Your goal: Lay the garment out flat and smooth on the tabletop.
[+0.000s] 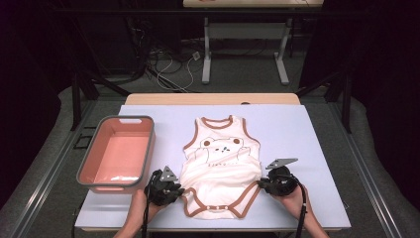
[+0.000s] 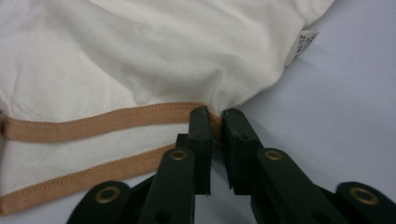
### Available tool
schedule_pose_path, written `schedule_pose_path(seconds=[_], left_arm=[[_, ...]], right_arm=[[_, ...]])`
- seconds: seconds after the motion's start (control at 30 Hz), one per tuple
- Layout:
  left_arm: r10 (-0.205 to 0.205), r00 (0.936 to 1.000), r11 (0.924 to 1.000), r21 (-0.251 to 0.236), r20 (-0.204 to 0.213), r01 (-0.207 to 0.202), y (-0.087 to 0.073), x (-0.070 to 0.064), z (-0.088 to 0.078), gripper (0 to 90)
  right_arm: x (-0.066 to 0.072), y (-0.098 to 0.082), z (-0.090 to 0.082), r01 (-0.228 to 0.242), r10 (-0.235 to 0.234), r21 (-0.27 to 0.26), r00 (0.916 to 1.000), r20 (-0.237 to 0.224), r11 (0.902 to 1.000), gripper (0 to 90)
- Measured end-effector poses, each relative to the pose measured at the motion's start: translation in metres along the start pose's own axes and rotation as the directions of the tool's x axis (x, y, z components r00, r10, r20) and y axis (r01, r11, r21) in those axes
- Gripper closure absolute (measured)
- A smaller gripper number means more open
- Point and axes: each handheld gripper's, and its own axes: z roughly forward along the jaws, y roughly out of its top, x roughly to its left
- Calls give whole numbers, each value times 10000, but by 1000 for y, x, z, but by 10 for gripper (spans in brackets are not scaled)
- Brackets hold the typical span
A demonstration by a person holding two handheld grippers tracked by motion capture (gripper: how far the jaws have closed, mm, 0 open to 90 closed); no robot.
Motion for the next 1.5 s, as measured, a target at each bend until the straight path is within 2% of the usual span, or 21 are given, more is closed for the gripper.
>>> schedule_pose_path(seconds=[0.13,0.43,0.57,0.6,0.63,0.7,0.8,0.87,0.9,0.93,1.03,1.1,1.2,1.3,1.4,1.5], left_arm=[[149,9999,9999,-51,12,-149,0,0,0,858],[289,9995,9994,-178,-143,-291,1,0,1,863],[380,9993,9988,-296,-43,-381,1,-2,2,864],[515,9986,9982,-310,-118,-519,2,-3,2,863],[556,9984,9978,-359,-109,-559,3,-4,3,863],[674,9975,9971,-341,-201,-680,4,-5,3,863],[819,9959,9958,-389,-374,-834,6,-5,4,863],[883,9951,9955,-310,-453,-898,7,-4,5,863],[863,9953,9958,-276,-429,-876,7,-4,6,862],[840,9955,9960,-252,-438,-852,7,-3,6,862],[918,9946,9955,-191,-490,-929,7,-2,6,852],[940,9943,9953,-179,-501,-950,7,-2,6,850],[932,9943,9954,-164,-521,-942,7,-2,6,847],[984,9932,9949,-172,-628,-997,7,-2,5,812],[884,9943,9956,-251,-601,-900,8,-5,2,663],[1004,9937,9936,-465,-489,-1027,10,-9,-1,492]], right_arm=[[0,1,-1,33,-33,40,10000,70,10000,874],[-9,1,-5,39,-46,287,9998,213,9996,876],[-13,1,-8,106,-122,458,9993,340,9989,876],[-13,0,-8,-127,111,431,9992,385,9990,875],[-16,0,-8,25,-42,398,9990,444,9992,875],[-17,0,-9,-79,61,396,9990,454,9992,875],[-20,0,-9,75,-101,329,9968,791,9994,875],[-21,2,-11,161,-221,723,9963,832,9973,874],[-20,2,-11,260,-332,753,9948,963,9968,871],[-19,2,-10,257,-312,644,9958,861,9976,869],[-18,2,-8,569,-626,545,9921,1090,9969,865],[-17,2,-8,579,-632,514,9923,1065,9970,861],[-17,2,-8,583,-626,471,9935,950,9972,815],[-15,2,-11,645,-665,279,9948,775,9975,694],[-9,3,-17,869,-863,-56,9941,664,9962,545],[-1,3,-20,1160,-1150,-289,9928,346,9928,432]])
